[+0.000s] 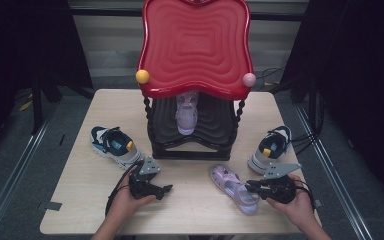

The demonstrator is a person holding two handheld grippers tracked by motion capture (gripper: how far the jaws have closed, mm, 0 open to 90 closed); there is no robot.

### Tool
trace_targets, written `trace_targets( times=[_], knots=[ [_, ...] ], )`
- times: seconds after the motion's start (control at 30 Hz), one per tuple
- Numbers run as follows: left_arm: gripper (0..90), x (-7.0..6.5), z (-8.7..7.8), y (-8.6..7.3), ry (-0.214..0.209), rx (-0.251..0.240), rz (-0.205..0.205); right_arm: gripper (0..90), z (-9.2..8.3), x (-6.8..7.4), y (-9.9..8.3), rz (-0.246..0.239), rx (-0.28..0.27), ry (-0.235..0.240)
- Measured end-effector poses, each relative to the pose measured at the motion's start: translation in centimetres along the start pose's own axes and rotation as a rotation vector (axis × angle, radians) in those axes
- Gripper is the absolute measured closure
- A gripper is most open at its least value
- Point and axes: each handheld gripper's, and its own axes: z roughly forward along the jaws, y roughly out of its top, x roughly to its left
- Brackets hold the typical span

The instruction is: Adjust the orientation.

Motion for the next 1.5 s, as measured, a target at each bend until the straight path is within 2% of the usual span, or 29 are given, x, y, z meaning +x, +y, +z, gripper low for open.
trace_targets(
  times=[0.17,0.37,0.63,0.93,1.2,1.43,1.5],
  knots=[
    [15.6,0.00,0.02,0.02,0.002,0.003,-0.003,78.4,0.05,0.20,0.07,-0.002,0.003,-0.018],
    [15.6,0.00,0.02,0.02,0.002,0.003,-0.003,75.6,0.17,0.11,-0.31,0.026,-0.020,-0.015],
    [15.6,0.00,0.02,0.02,0.002,0.003,-0.002,73.3,0.37,0.08,-0.29,0.012,-0.019,-0.020],
    [15.6,0.01,0.06,0.04,0.000,0.001,-0.003,74.2,0.61,0.15,-0.05,0.029,-0.037,-0.016],
    [15.6,0.01,0.06,0.05,0.000,0.001,-0.003,81.7,0.66,0.11,-0.02,0.022,-0.045,-0.022],
    [15.6,0.01,0.06,0.05,0.000,0.001,-0.003,84.1,0.64,0.27,0.09,-0.004,-0.048,-0.023],
    [15.6,0.01,0.06,0.05,0.000,0.001,-0.002,84.5,0.58,0.22,0.07,0.003,-0.058,-0.024]
  ],
)
